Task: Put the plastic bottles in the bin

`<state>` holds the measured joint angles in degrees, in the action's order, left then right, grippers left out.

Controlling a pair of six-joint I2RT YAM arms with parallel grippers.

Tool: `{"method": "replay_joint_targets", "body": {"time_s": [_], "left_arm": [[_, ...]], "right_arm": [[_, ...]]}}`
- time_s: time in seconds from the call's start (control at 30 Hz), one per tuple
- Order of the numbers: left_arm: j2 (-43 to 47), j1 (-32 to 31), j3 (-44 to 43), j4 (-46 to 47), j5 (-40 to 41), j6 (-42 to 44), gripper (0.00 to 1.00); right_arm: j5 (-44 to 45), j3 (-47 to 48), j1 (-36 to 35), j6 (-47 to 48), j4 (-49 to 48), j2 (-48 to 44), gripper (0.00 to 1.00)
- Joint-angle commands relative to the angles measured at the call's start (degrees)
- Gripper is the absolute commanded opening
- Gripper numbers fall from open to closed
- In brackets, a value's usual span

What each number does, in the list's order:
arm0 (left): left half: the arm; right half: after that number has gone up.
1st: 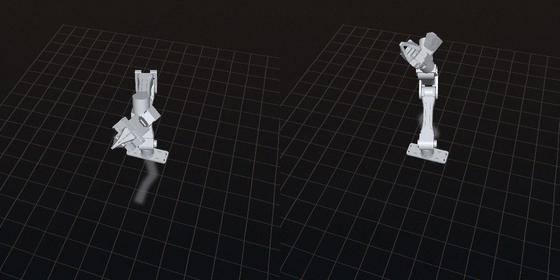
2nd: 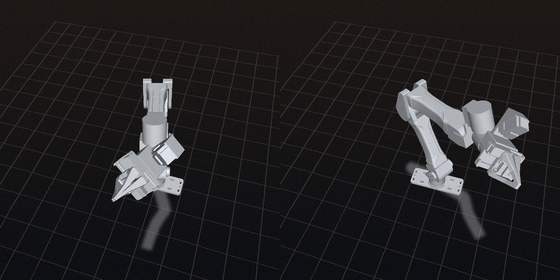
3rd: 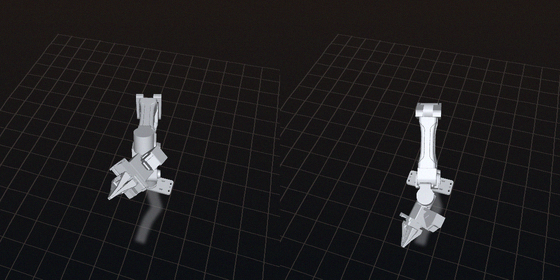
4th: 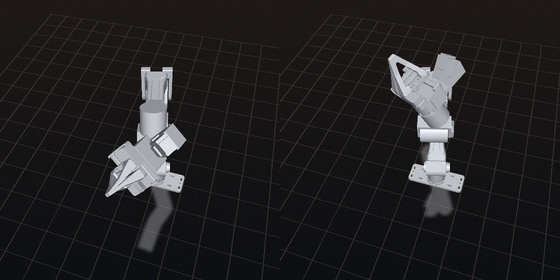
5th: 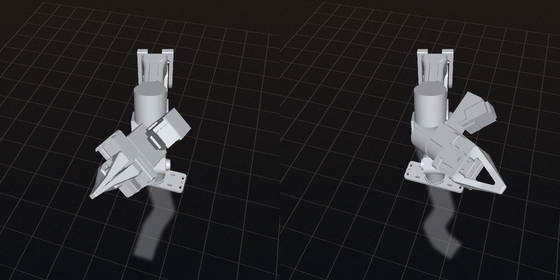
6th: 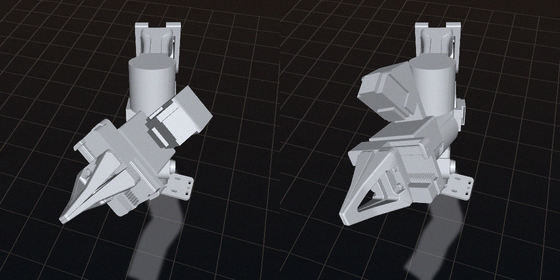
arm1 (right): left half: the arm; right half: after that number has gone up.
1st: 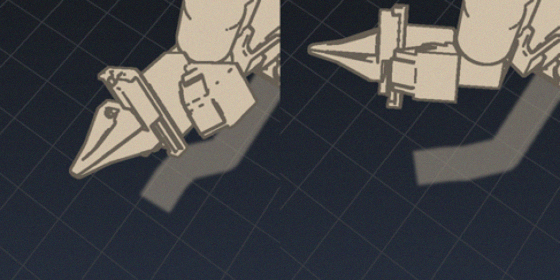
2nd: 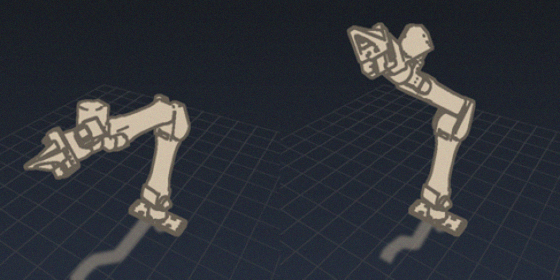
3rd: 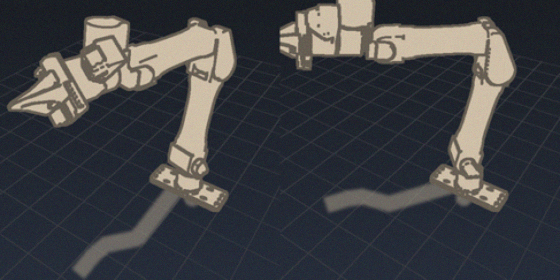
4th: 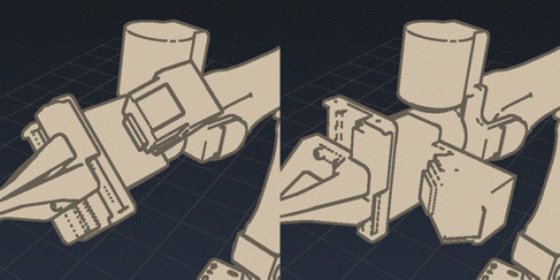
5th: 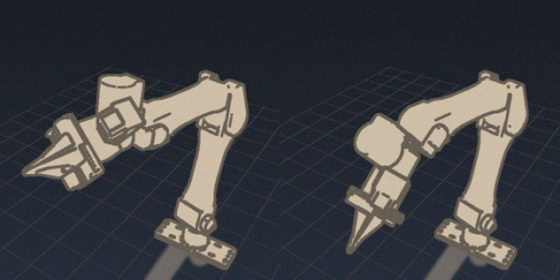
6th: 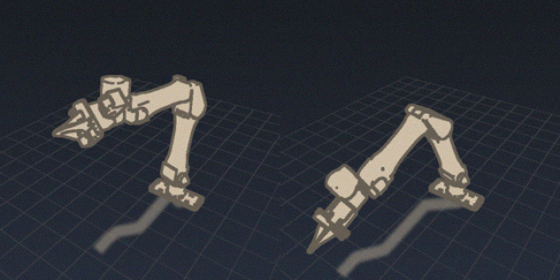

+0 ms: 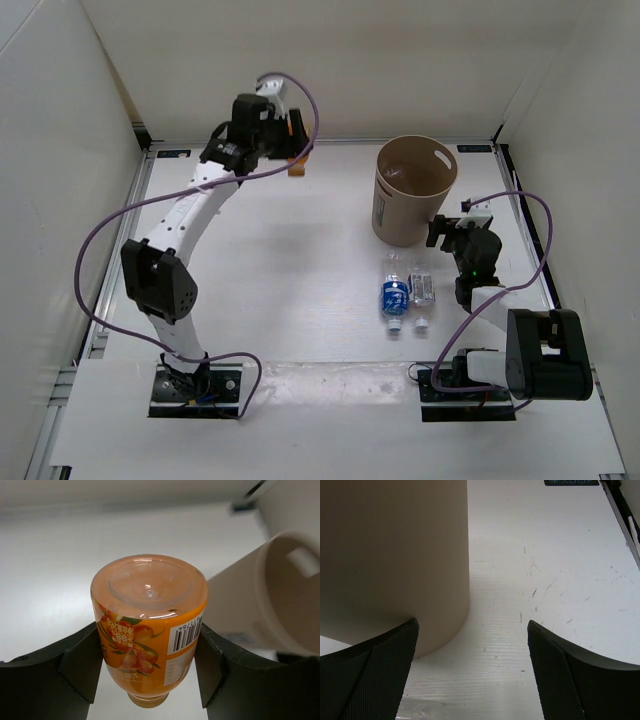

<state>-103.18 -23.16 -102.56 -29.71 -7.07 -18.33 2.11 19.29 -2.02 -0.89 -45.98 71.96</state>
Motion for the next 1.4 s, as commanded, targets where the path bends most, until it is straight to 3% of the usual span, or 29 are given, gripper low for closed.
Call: {"method": "replay_joint_targets", "body": {"time_s": [0.0, 0.27, 0.3, 0.6, 0.9, 1.37], "left_arm": [[1.2, -2.1, -10.0, 9.8, -2.9, -4.5, 0.56], [-12.8, -8.2, -30.4, 11.3, -9.2, -8.8, 0.59], [-17.1, -8.8, -31.8, 11.5, -9.3, -9.3, 0.59], [-28.7, -16.3, -44.6, 11.5, -7.8, -12.5, 0.61], [-30.6, -20.7, -42.8, 9.3, -6.2, -10.0, 0.66], [-29.3, -21.0, -41.0, 6.7, -6.9, -8.4, 0.74]], "right_arm": [[1.3, 1.4, -0.5, 0.6, -1.7, -0.4, 0.9], [1.6, 1.3, -0.5, 0.6, -1.7, -0.5, 0.9], [1.8, 1.3, -0.4, 0.5, -1.7, -0.5, 0.9], [4.0, 0.7, 0.0, -1.0, -2.7, -0.8, 0.9], [3.5, 0.6, 0.3, -0.4, -3.2, -0.5, 0.9], [4.3, 0.8, -0.2, -0.8, -2.7, -0.8, 0.9]]}}
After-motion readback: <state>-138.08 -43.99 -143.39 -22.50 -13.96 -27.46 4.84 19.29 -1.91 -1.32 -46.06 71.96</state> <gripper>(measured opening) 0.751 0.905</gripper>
